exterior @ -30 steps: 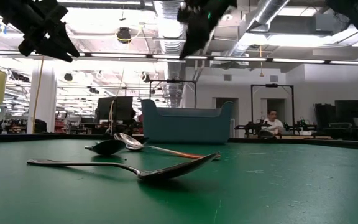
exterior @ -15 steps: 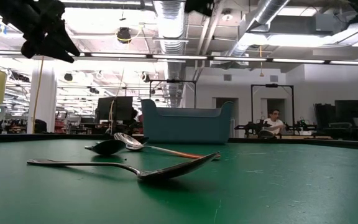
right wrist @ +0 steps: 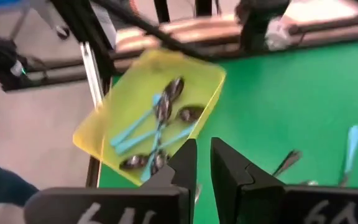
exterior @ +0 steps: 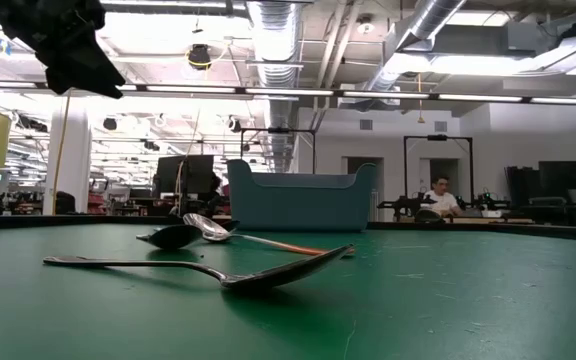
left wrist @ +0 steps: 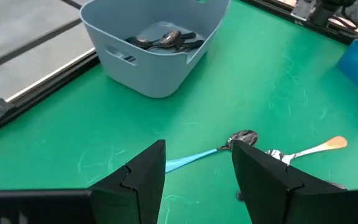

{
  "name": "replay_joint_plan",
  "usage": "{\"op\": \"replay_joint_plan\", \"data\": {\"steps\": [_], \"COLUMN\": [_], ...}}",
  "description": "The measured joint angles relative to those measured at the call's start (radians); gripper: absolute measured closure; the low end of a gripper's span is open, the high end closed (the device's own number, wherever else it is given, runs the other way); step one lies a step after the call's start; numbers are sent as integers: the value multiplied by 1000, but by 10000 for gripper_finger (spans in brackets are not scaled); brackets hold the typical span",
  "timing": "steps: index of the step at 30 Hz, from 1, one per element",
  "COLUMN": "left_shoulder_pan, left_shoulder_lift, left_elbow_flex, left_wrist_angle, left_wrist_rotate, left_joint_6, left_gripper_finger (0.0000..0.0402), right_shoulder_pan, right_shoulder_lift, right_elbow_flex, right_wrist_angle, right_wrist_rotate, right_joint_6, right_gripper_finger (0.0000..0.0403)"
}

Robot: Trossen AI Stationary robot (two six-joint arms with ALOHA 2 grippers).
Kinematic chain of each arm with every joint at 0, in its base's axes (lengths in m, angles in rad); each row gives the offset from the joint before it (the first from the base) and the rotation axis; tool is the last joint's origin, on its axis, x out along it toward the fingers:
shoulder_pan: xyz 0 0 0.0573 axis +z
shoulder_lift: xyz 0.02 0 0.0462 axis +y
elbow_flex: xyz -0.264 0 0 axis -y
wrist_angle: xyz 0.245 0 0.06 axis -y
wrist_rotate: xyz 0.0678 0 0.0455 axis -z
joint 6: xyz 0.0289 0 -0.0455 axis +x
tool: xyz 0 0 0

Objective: Sort silverware by color (type)
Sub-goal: Put the black spoon into the light blue bin

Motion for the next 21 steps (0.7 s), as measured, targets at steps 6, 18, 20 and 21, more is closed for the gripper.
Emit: {"op": "replay_joint_plan", "data": {"steps": [6, 18, 20, 21], "left_shoulder_pan": [0, 0, 0, 0], "left_shoulder_lift": [0, 0, 0, 0], "left_elbow_flex": [0, 0, 0, 0], "left_wrist_angle": [2, 43, 44, 44], "left_wrist_rotate": [19, 48, 50, 50], "left_joint_6": [9, 17, 17, 17], "left_gripper_finger": [232, 232, 232, 232], "right_shoulder_pan": [51, 79, 86, 86], "right_shoulder_lift": [123, 232, 241, 248], "right_elbow_flex": [3, 2, -1, 0], "right_wrist_angle": [66, -142, -224, -225], "right_wrist_rotate": [7, -1, -4, -16], "right_joint_6": [117, 354, 384, 392], "right_gripper_finger": [346, 346, 346, 346]}}
